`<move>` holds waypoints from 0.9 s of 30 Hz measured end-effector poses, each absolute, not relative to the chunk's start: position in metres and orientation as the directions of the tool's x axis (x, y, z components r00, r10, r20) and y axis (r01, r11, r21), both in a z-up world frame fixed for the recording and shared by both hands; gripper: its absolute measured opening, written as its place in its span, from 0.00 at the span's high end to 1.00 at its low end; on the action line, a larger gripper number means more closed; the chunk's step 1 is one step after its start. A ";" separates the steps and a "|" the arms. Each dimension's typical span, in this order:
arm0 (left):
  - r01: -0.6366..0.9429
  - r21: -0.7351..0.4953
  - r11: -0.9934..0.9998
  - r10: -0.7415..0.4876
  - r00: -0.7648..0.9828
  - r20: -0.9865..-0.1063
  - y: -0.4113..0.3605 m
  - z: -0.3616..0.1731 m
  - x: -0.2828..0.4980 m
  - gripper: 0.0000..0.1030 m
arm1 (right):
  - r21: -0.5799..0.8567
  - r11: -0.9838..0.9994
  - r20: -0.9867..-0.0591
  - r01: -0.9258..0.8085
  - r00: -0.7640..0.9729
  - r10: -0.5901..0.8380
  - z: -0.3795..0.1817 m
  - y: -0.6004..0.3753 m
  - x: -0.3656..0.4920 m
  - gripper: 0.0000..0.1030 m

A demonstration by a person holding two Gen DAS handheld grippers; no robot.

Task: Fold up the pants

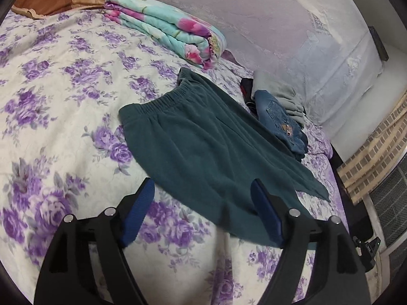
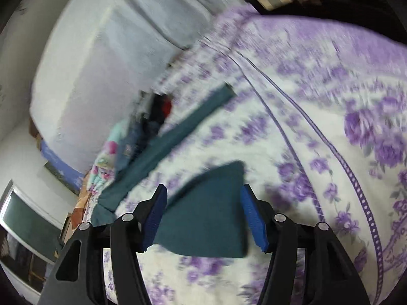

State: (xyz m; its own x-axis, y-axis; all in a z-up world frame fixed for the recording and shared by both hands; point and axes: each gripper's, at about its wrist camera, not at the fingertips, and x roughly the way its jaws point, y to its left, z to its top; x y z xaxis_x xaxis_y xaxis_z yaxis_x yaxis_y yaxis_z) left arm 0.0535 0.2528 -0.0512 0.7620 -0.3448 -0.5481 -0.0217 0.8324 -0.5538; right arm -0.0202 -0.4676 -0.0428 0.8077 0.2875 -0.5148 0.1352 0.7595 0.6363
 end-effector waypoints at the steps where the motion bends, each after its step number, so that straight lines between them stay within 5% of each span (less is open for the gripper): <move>1: -0.012 -0.550 0.835 -0.347 0.764 -0.544 0.250 -0.051 0.051 0.20 | 0.648 0.748 -0.540 0.147 0.780 0.315 -0.054 -0.470 -0.011 0.42; 5: 0.015 -0.524 0.852 -0.349 0.762 -0.546 0.244 -0.051 0.047 0.10 | 0.632 0.757 -0.569 0.164 0.761 0.311 -0.068 -0.474 0.013 0.61; 8: 0.017 -0.497 0.867 -0.336 0.758 -0.559 0.239 -0.050 0.048 0.07 | 0.633 0.763 -0.566 0.131 0.751 0.340 -0.064 -0.463 0.026 0.90; 13: 0.015 -0.478 0.878 -0.323 0.756 -0.569 0.236 -0.049 0.050 0.05 | 0.560 0.822 -0.488 0.099 0.841 0.231 -0.011 -0.473 0.035 0.98; 16: 0.002 -0.464 0.886 -0.307 0.753 -0.582 0.234 -0.049 0.050 0.05 | 0.472 0.810 -0.606 0.348 0.795 0.012 -0.022 -0.524 0.044 0.93; 19: -0.011 -0.419 0.908 -0.271 0.747 -0.607 0.227 -0.048 0.046 0.05 | 0.622 0.721 -0.566 0.304 0.812 0.146 -0.044 -0.538 0.025 0.86; 21: -0.015 -0.391 0.920 -0.251 0.743 -0.620 0.223 -0.048 0.045 0.05 | 0.658 0.708 -0.525 0.255 0.830 0.188 -0.050 -0.527 -0.004 0.53; 27: -0.044 -0.428 0.903 -0.268 0.721 -0.639 0.230 -0.047 0.060 0.05 | 0.649 0.742 -0.510 0.168 0.820 0.261 -0.056 -0.472 -0.061 0.52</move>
